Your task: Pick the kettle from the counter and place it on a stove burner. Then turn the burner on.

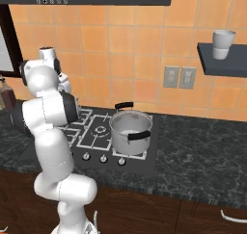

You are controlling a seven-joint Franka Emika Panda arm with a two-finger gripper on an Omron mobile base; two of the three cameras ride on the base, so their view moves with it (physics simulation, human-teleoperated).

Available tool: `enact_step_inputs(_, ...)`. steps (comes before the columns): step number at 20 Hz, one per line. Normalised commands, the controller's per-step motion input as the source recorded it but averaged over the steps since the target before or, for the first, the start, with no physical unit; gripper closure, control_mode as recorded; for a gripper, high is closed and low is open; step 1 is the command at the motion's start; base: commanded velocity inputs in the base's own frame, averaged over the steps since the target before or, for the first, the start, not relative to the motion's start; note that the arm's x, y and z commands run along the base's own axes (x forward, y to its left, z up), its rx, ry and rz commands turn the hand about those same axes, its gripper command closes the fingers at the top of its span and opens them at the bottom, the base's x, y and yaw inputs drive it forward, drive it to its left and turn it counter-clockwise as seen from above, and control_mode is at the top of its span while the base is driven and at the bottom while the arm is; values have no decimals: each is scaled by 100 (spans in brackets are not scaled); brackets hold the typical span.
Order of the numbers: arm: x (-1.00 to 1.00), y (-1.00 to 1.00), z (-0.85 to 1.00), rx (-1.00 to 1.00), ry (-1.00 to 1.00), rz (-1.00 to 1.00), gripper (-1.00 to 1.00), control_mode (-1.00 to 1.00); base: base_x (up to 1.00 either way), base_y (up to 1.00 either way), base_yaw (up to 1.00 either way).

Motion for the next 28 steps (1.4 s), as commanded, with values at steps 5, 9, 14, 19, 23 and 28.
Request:
enact_step_inputs(5, 64, 0, -2, 0, 0, -4, 100, -100, 0, 0, 0)
enact_step_inputs(9, 45, 0, -36, 0, 2, 0, 100, -100, 0, 0, 0)
enact_step_inputs(14, 35, 0, -36, 0, 0, 0, 100, -100, 0, 0, 0)
enact_step_inputs(19, 20, 0, -18, 0, 1, 0, 100, -100, 0, 0, 0)
enact_step_inputs(23, 11, -1, -3, 0, 0, -1, 100, -100, 0, 0, 0)
enact_step_inputs(28, 0, -6, 0, 0, -3, -7, 100, -100, 0, 0, 0)
